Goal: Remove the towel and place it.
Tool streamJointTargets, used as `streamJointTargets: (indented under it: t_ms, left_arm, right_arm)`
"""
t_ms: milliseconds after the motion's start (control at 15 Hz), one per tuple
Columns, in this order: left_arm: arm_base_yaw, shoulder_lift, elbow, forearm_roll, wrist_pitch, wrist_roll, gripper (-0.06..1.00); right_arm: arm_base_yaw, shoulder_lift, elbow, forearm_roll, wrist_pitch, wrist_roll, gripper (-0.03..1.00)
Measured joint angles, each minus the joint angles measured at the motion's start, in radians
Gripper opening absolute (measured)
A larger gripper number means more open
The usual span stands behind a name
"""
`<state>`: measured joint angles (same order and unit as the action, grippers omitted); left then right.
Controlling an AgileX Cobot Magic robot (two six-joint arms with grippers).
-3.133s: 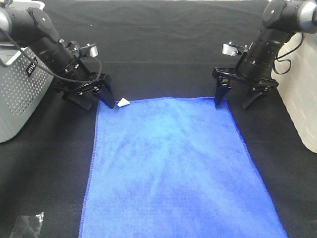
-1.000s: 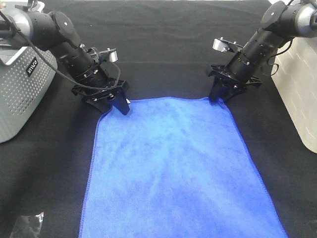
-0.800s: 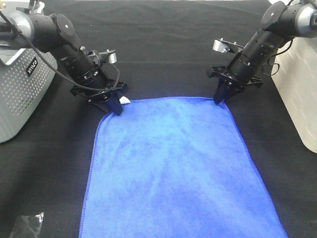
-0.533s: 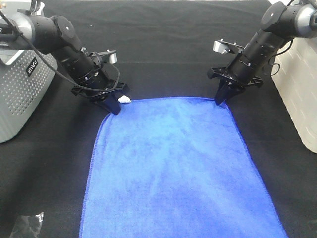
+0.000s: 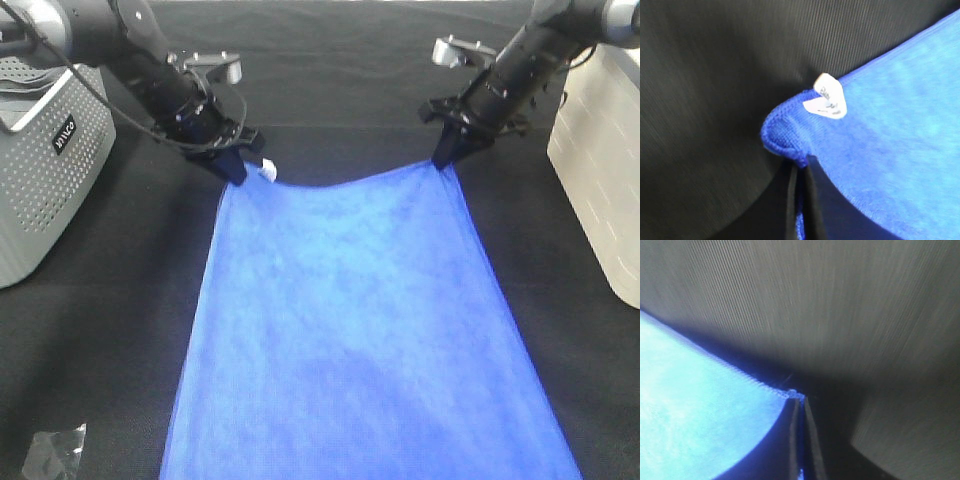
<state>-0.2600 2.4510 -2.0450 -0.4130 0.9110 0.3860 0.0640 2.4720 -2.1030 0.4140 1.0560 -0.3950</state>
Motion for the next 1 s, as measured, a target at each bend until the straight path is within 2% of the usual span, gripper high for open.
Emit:
streamJointTargets:
  t_ms: [267,400,533,667,1000]
  left_arm:
    - [0.000,0.000,-0.093,0.018,-0.080,0.007,0.00]
    - [0.000,0.000,-0.132,0.030,-0.138,0.024,0.00]
    - [0.000,0.000,-0.175,0.073,-0.234,0.033,0.00]
    - [-0.001,0.000,-0.184,0.088,-0.288,0.035,0.00]
    - [-0.001,0.000,-0.184,0.105,-0.465,0.063,0.00]
  right_arm:
    - [0.000,0.000,-0.158,-0.026,-0.006,-0.004,0.00]
    - [0.000,0.000,-0.221,-0.058,-0.038,-0.004,0.00]
    - [0.000,0.000,-0.245,-0.076,-0.099,-0.005,0.00]
    - [0.000,0.000,-0.245,-0.080,-0.135,-0.005,0.00]
    - [0.000,0.000,-0.247,-0.080,-0.292,-0.006,0.00]
